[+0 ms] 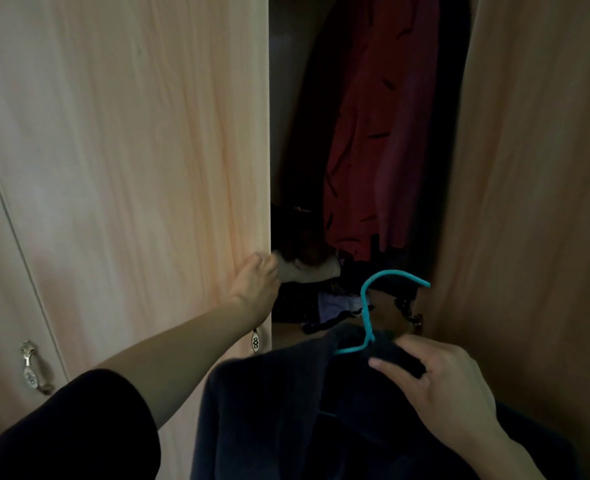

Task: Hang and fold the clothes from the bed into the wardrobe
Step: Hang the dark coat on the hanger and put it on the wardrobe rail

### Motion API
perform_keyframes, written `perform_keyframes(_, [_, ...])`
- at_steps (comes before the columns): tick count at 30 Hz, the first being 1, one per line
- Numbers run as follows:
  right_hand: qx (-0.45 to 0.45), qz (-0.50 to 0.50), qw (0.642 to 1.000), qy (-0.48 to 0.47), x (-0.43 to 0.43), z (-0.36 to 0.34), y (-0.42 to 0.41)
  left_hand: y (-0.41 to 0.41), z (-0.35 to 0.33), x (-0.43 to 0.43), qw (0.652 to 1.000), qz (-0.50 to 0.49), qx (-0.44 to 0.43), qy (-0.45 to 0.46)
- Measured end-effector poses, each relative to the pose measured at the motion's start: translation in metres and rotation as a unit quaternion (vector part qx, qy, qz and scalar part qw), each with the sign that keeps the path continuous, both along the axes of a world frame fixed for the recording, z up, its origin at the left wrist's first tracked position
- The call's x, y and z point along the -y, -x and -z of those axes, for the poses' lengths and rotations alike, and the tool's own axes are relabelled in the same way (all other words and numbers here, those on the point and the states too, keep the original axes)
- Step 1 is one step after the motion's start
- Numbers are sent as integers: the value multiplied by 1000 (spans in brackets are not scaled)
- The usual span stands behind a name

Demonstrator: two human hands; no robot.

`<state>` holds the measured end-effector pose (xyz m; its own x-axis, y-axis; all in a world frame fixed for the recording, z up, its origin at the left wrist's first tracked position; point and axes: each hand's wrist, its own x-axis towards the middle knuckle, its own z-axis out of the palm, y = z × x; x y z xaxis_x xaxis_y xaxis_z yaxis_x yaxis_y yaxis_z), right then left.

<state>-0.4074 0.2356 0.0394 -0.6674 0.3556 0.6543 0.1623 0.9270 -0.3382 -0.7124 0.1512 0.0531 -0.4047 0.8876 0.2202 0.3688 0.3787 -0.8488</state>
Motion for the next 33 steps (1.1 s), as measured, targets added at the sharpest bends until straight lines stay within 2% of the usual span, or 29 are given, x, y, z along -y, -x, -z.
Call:
perform_keyframes(4, [2, 6, 1000, 6, 3, 2, 3, -1, 2, -7, 1000, -11, -4, 10])
perform_keyframes(10, [-3, 15, 1000, 12, 0, 9, 0, -5, 8, 5, 999, 39, 2, -9])
perform_keyframes(14, [13, -4, 1000, 24, 0, 12, -5, -16, 10, 18, 997, 75, 14, -15])
perform_keyframes(21, [-23, -46, 999, 12, -4, 15, -30, -57, 7, 42, 996, 83, 24, -11])
perform_keyframes(28, [-31, -122, 992, 29, -4, 19, -68, -114, 16, 67, 998, -27, 24, -42])
perform_keyframes(33, [-38, -161, 986, 27, -2, 18, -88, -144, 14, 90, 997, -52, 26, -44])
